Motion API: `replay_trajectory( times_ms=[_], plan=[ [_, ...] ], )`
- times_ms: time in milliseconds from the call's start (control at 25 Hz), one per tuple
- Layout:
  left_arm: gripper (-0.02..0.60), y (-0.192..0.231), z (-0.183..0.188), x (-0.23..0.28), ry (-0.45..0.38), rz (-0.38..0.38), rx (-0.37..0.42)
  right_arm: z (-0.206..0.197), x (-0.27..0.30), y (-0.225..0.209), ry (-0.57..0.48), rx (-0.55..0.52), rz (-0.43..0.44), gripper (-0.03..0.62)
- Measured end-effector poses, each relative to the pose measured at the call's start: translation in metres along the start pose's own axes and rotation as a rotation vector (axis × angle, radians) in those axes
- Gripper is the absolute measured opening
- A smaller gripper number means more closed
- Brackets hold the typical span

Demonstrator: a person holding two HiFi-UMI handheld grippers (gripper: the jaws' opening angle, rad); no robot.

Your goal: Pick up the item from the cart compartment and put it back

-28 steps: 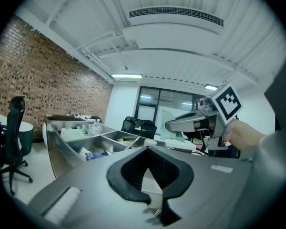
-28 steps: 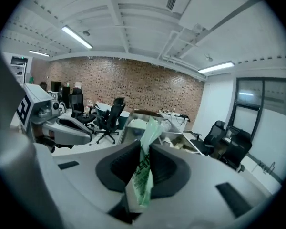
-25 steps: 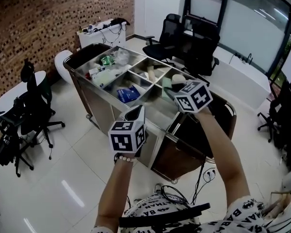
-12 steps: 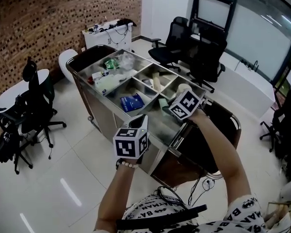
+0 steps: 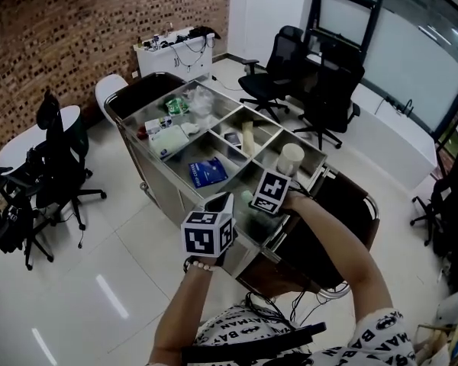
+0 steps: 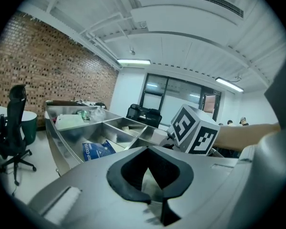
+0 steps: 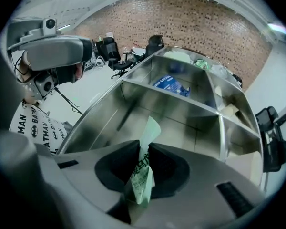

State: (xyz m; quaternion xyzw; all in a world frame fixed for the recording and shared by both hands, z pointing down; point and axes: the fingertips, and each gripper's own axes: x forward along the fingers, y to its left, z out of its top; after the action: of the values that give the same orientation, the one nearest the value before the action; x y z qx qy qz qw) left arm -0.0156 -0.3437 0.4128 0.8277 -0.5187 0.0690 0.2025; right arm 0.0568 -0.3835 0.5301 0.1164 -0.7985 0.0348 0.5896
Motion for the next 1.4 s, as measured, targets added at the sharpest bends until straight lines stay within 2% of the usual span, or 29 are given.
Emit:
replay_trajectory(
  times_ms=[120, 160, 280, 320, 400, 440, 560, 600, 680, 760, 800, 880, 920, 1040, 1160, 1280, 1400],
  plan=[
    [0.002, 0.005, -0.003, 0.004, 0.015, 0.005, -0.008, -0.001, 0.009, 0.005, 0.037, -0.034, 0.025, 0.086],
    [0.002, 0.007, -0.005, 0.006, 0.019, 0.008, -0.013, -0.002, 0.012, 0.004, 0.053, -0.047, 0.026, 0.13],
    [0.002, 0.012, -0.012, 0.008, 0.041, 0.011, -0.03, -0.006, 0.021, 0.003, 0.105, -0.081, 0.03, 0.158],
    [0.002, 0.012, -0.015, 0.008, 0.048, 0.011, -0.034, -0.008, 0.023, 0.005, 0.122, -0.093, 0.034, 0.231],
    [0.002, 0.014, -0.02, 0.009, 0.058, 0.011, -0.044, -0.01, 0.027, 0.006, 0.148, -0.115, 0.038, 0.242],
    [0.002, 0.016, -0.022, 0.009, 0.06, 0.013, -0.05, -0.01, 0.029, 0.006, 0.153, -0.122, 0.037, 0.269],
    [0.002, 0.02, -0.026, 0.009, 0.064, 0.016, -0.062, -0.008, 0.028, 0.004, 0.139, -0.117, 0.03, 0.286],
    [0.002, 0.022, -0.026, 0.008, 0.063, 0.016, -0.065, -0.006, 0.024, 0.003, 0.125, -0.113, 0.026, 0.311],
    [0.002, 0.024, -0.024, 0.005, 0.053, 0.017, -0.069, 0.002, 0.008, 0.0, 0.073, -0.1, 0.013, 0.311],
    [0.002, 0.026, -0.018, 0.002, 0.03, 0.02, -0.071, 0.014, -0.018, -0.004, -0.018, -0.074, -0.012, 0.31],
    [0.002, 0.026, -0.015, 0.0, 0.016, 0.022, -0.071, 0.022, -0.035, -0.005, -0.087, -0.052, -0.037, 0.289],
    [0.002, 0.025, -0.009, -0.006, -0.017, 0.026, -0.064, 0.039, -0.073, -0.007, -0.281, 0.027, -0.11, 0.133],
    [0.002, 0.024, -0.006, -0.01, -0.034, 0.027, -0.056, 0.046, -0.093, -0.008, -0.396, 0.083, -0.15, 0.021],
    [0.002, 0.021, 0.002, -0.021, -0.083, 0.034, -0.02, 0.053, -0.15, 0.0, -0.7, 0.226, -0.253, 0.006],
    [0.002, 0.018, 0.0, -0.028, -0.107, 0.035, -0.015, 0.045, -0.189, 0.019, -0.907, 0.319, -0.303, 0.006],
    [0.002, 0.012, -0.006, -0.032, -0.12, 0.027, -0.019, 0.031, -0.211, 0.038, -1.03, 0.361, -0.366, 0.006],
    [0.002, 0.004, -0.016, -0.036, -0.121, 0.015, -0.02, 0.013, -0.214, 0.056, -1.06, 0.375, -0.457, 0.006]
  ],
)
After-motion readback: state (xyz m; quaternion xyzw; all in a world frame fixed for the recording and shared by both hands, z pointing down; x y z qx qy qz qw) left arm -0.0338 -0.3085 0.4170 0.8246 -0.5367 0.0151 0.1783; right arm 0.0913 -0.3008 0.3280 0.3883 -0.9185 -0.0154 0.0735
